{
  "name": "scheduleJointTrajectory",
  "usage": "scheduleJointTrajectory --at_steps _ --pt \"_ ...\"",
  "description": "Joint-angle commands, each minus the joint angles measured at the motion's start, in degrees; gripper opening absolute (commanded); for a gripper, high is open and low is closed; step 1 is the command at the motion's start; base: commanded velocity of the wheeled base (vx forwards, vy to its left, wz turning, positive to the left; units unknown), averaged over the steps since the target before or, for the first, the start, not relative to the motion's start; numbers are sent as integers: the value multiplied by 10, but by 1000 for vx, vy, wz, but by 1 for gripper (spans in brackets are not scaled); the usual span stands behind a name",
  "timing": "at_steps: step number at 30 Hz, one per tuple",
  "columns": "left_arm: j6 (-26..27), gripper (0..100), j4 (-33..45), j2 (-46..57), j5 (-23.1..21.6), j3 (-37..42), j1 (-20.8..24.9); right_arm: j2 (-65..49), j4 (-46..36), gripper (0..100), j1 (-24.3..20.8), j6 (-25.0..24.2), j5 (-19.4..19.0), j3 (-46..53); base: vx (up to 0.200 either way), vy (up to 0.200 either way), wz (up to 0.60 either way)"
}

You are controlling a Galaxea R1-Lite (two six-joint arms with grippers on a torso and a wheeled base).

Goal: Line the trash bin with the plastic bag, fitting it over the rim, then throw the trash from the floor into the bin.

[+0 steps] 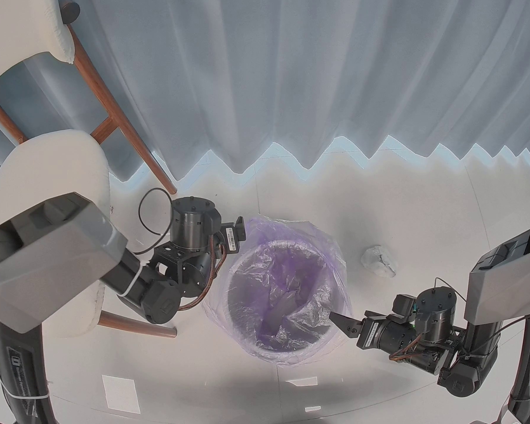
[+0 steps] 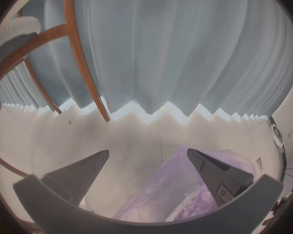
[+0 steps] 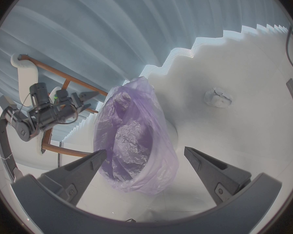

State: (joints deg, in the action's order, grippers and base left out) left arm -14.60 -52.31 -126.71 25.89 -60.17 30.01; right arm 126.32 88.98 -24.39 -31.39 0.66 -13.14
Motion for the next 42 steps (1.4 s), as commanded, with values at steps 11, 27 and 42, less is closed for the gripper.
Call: scheduleJointTrajectory --at_steps 11,27,42 --pt "-55 100 19 494 -11 216 71 -146 1 100 22 -4 -4 -4 0 0 0" --pt "-86 100 141 699 -149 186 -7 -327 -505 100 8 -29 0 -214 -100 0 0" --pt "-157 100 211 717 -180 171 -7 -178 -551 100 2 34 51 -312 -200 0 0"
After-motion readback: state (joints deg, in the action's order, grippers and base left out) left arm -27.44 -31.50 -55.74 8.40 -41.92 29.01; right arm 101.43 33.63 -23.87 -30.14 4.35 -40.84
